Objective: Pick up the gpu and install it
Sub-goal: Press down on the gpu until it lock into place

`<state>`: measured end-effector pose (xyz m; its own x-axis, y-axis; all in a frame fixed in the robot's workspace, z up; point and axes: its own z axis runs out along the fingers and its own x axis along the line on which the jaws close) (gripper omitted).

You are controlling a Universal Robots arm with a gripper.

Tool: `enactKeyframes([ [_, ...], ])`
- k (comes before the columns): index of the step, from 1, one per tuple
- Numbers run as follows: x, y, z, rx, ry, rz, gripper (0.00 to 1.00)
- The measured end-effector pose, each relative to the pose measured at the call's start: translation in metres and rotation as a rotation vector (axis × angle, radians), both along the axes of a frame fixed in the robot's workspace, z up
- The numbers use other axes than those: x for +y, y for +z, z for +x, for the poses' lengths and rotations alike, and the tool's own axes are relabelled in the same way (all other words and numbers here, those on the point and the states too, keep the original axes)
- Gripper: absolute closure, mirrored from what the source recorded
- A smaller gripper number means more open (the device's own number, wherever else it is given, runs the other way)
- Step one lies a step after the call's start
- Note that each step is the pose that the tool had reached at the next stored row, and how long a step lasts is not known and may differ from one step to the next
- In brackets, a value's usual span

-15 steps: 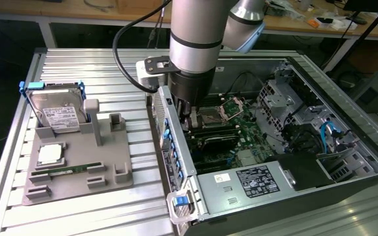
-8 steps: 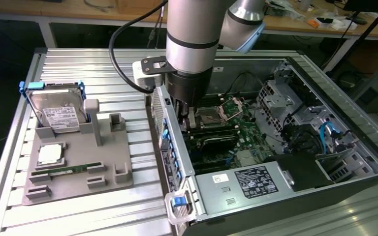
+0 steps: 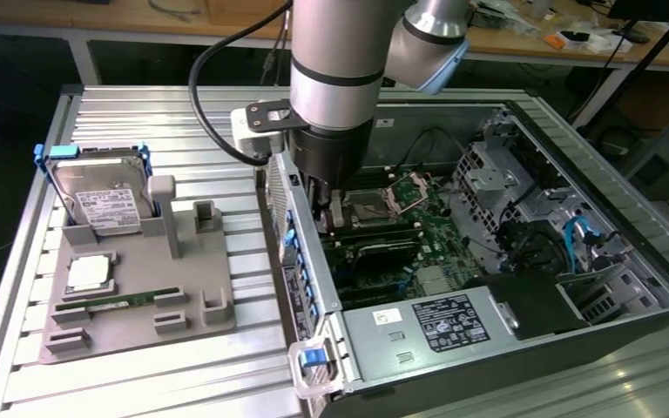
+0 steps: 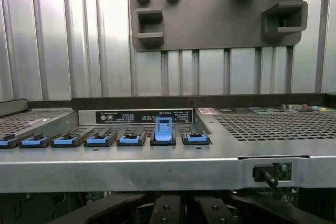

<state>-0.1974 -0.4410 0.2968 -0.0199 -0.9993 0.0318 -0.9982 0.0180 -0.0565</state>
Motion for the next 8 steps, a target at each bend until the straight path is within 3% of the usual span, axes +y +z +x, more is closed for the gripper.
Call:
enactKeyframes([
  [8,0.0018,0.004,0.003,0.0002,0.0,-0.0048,0.89],
])
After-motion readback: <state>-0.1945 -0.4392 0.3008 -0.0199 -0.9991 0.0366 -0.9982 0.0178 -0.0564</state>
